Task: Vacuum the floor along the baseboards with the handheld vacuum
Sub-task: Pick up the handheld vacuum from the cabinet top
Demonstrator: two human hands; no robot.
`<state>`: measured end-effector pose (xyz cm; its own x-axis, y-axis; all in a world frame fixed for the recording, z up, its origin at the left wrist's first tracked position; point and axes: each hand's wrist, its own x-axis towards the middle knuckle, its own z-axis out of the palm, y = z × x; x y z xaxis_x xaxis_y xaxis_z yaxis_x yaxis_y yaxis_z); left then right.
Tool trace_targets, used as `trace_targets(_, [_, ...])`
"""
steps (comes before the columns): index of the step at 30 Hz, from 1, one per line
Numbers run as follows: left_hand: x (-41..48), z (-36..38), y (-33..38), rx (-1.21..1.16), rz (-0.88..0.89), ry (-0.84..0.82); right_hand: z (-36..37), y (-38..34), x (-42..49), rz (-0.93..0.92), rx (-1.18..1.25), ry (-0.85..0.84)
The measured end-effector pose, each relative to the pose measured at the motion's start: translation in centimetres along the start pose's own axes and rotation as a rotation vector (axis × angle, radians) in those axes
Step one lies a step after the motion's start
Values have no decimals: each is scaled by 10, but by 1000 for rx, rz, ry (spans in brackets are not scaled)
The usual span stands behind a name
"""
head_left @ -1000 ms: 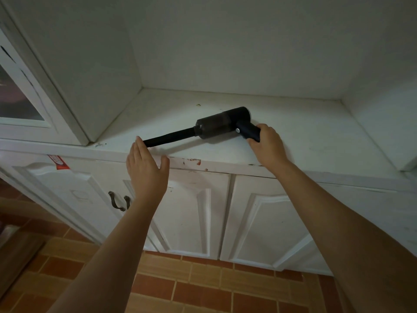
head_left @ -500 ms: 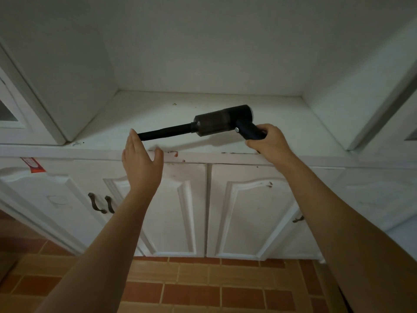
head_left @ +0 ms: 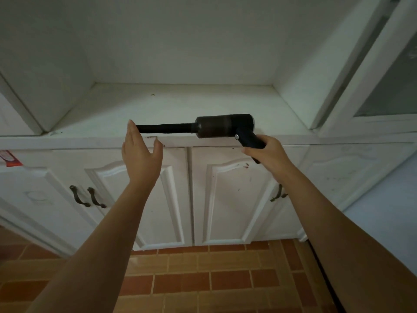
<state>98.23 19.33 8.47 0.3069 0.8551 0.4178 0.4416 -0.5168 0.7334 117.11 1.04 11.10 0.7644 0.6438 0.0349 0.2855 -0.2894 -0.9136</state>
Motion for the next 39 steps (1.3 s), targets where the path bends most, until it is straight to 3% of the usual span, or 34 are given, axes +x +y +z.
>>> trace_targets(5, [-17, 2, -3, -42, -38, -53, -6, 14, -15, 130, 131, -10])
trace_targets(9, [-26, 3, -11, -67, -95, -71, -9, 21, -22, 214, 291, -133])
trace_targets(18, [-40, 7, -18, -54, -140, -87, 2, 41, -25, 387, 233, -286])
trace_targets(32, [-60, 12, -40, 0, -254, -127, 30, 72, -18, 455, 209, -264])
trace_targets(39, [-67, 2, -61, -34, -429, -116, 52, 74, -15, 428, 232, -273])
